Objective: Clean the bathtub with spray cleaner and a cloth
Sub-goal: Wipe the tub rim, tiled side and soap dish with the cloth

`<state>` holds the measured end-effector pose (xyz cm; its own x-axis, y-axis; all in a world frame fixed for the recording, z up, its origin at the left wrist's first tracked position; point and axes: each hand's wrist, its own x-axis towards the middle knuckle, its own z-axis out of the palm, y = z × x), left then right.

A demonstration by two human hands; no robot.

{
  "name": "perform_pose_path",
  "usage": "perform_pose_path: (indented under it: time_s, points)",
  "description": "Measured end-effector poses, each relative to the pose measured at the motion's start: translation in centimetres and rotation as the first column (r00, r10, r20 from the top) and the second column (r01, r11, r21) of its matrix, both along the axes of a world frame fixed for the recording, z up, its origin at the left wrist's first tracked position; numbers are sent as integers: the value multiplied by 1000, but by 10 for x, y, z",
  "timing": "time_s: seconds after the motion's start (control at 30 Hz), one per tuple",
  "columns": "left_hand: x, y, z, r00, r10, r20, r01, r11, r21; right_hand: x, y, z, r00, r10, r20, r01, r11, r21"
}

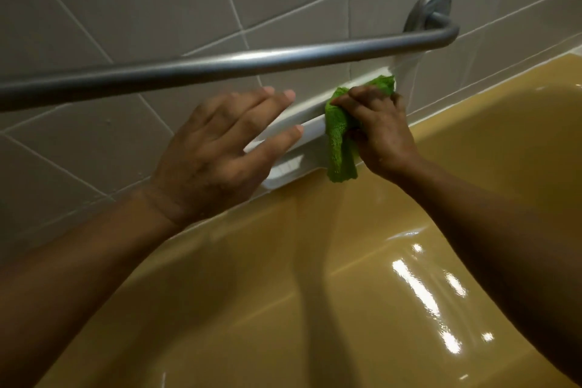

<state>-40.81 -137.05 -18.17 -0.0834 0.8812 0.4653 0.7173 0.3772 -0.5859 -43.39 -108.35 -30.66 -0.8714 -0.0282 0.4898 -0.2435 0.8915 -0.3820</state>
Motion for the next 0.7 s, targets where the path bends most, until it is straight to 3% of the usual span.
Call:
perform_pose_path:
  time_s: [0.13,0.2,0.27,0.33,0.4,0.7]
  points:
    - [3,14,51,974,202,-102,-209,975,-72,2,2,7,999,27,42,-27,1000,3]
    - [-1,15,75,925,379,21,-370,913,-173,4,3,13,997,36,69,-37,999,9]
    - [-13,6,94,817,519,252,-446,845,-294,5,2,17,995,32,91,-33,999,12]
    - [-24,-3,107,691,565,451,-434,823,-367,6,0,19,995,21,99,-22,1000,15]
    - [-31,-4,113,626,564,539,-390,825,-410,8,-4,19,995,23,92,-25,999,22]
    - [-47,0,113,575,514,636,-262,852,-453,14,-116,17,985,167,36,-170,973,158]
